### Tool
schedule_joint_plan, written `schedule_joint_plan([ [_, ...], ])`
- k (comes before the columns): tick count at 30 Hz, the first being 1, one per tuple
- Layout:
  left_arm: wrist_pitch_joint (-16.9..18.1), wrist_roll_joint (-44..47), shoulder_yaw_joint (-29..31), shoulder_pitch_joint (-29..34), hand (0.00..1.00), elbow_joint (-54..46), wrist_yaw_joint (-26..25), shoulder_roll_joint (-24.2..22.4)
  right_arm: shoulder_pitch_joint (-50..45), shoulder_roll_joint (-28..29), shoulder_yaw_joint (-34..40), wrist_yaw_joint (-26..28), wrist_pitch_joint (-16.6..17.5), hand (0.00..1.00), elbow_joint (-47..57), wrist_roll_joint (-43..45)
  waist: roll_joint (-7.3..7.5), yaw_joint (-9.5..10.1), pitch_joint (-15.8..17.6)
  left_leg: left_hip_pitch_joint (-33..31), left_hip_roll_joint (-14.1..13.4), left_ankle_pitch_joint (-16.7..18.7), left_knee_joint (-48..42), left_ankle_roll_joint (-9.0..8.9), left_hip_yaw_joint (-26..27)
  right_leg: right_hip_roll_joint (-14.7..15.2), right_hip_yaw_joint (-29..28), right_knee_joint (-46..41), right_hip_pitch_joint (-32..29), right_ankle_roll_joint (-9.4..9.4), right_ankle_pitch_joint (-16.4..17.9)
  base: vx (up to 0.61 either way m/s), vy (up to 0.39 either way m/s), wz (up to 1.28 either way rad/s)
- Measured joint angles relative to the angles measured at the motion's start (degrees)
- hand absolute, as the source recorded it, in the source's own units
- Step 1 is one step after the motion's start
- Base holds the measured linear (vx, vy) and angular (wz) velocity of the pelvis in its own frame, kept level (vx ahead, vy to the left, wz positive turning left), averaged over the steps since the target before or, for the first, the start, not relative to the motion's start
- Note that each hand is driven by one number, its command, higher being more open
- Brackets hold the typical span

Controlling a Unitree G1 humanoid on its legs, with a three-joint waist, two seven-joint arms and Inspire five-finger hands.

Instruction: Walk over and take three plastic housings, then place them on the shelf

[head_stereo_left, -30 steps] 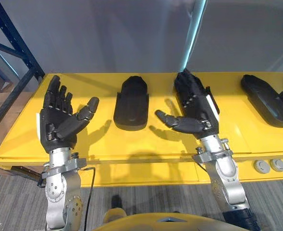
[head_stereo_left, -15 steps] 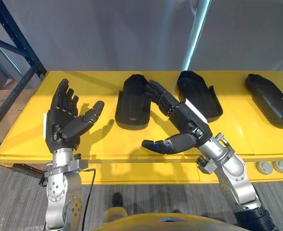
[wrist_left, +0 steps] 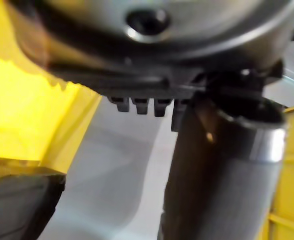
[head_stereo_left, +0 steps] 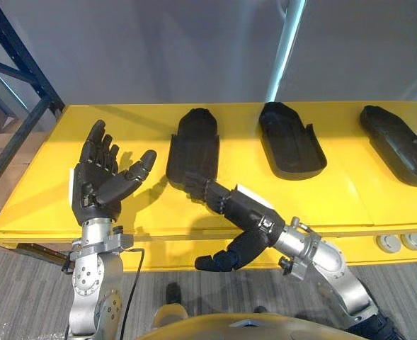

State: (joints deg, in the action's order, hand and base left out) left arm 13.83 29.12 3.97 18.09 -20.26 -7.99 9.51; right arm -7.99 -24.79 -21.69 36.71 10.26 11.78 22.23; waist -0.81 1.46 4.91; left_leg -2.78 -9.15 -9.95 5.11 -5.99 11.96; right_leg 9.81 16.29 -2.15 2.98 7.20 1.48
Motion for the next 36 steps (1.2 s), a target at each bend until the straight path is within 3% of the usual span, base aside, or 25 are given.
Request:
schedule_joint_plan([
  [12,0.0,-0.4,-0.8,0.4,1.00,1.4,-0.2,0.0,2.2,2.5,-1.6,-5.2,0.5,1.00,-7.6,-0.6,-0.18,0.25,0.1,-0.6,0.1,-0.5,0.0,0.02,-1.7,0.0,1.5,-0.9,0.1,0.08,0.6,0.00,-0.005,0.06],
  [20,0.0,-0.4,-0.8,0.6,1.00,2.3,-0.1,-0.4,2.3,5.3,-1.8,-13.7,2.0,1.00,-10.0,-1.8,-0.27,0.57,0.1,-0.6,0.1,-0.7,0.0,0.08,-2.1,0.0,1.8,-1.1,0.3,0.09,0.6,0.00,0.000,0.00],
  [36,0.0,-0.4,-0.7,2.7,1.00,2.3,0.0,-2.1,2.6,9.1,-1.1,-19.9,1.9,1.00,-13.5,-3.9,-0.82,0.78,-0.1,-0.6,0.1,-0.8,0.0,-0.15,-2.6,0.1,2.2,-1.7,0.2,0.02,0.9,0.00,-0.003,0.01],
])
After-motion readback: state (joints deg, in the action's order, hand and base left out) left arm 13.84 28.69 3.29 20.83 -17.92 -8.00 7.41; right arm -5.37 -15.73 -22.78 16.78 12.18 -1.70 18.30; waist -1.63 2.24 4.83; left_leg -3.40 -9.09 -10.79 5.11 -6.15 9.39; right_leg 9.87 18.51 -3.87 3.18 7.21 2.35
